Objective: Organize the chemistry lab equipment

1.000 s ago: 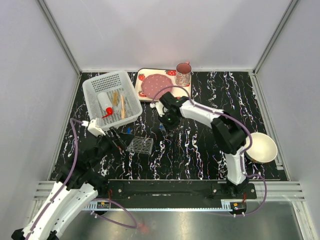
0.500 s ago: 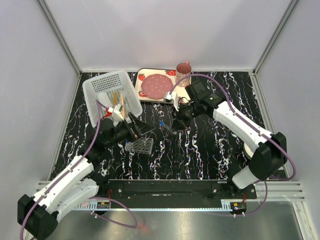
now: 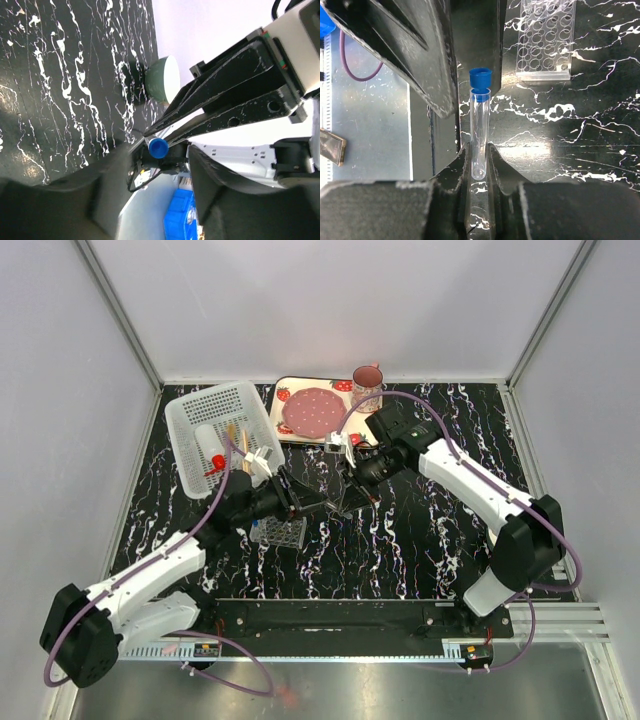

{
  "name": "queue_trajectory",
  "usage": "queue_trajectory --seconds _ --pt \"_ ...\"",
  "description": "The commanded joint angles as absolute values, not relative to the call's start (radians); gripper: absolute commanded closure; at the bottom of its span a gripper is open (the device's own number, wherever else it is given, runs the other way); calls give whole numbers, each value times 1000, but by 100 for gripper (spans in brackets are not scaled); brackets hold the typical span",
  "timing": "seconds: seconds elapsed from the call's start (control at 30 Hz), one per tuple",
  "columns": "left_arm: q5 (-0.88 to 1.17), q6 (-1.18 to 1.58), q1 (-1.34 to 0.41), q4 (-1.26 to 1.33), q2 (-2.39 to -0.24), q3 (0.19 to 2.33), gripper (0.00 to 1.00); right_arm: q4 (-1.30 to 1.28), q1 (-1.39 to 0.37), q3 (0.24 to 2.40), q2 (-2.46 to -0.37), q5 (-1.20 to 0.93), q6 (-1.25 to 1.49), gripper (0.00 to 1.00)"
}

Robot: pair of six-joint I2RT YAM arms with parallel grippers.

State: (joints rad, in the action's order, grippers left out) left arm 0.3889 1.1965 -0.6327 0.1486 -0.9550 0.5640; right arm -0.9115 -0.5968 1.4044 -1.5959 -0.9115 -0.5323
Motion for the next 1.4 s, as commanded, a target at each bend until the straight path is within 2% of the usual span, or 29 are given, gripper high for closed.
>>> queue_trajectory --seconds 0.0,0.07,0.37,0.6,0.7,0.9,1.0,1.03,1.07,1.17,1.3,1.37 --pt "394 1201 -660 226 -991 629 54 -937 -609 1447 -1601 -953 -566 93" --pt "382 1180 -663 201 -1000 643 61 -934 -612 1440 -1600 -948 -568 92" --pt "373 1140 -666 130 -999 650 64 -946 -635 1445 -1611 -933 -583 93" --pt "390 1109 -666 83 -986 658 74 -951 -643 1454 -1628 -916 -589 92" --pt "394 1092 -666 55 -973 660 85 -957 -643 1460 -1632 -913 -591 92" --pt "411 1059 -666 8 -951 658 88 -957 -641 1465 -1634 -910 -588 88" --pt "405 1040 -666 -23 -933 657 91 -956 -641 1460 -1632 -907 -588 67" --pt "390 1028 -666 -35 -917 657 91 -959 -641 1459 -1631 -904 -591 58" --pt "377 1014 -666 -81 -908 663 92 -960 -643 1459 -1626 -899 -595 41" --pt "244 895 -666 -325 -876 735 92 -966 -640 1454 -1591 -830 -606 24" --pt "42 763 -666 -568 -841 814 93 -957 -575 1421 -1528 -744 -641 13" --pt "-63 704 -666 -658 -841 853 92 -931 -529 1387 -1488 -741 -638 11"
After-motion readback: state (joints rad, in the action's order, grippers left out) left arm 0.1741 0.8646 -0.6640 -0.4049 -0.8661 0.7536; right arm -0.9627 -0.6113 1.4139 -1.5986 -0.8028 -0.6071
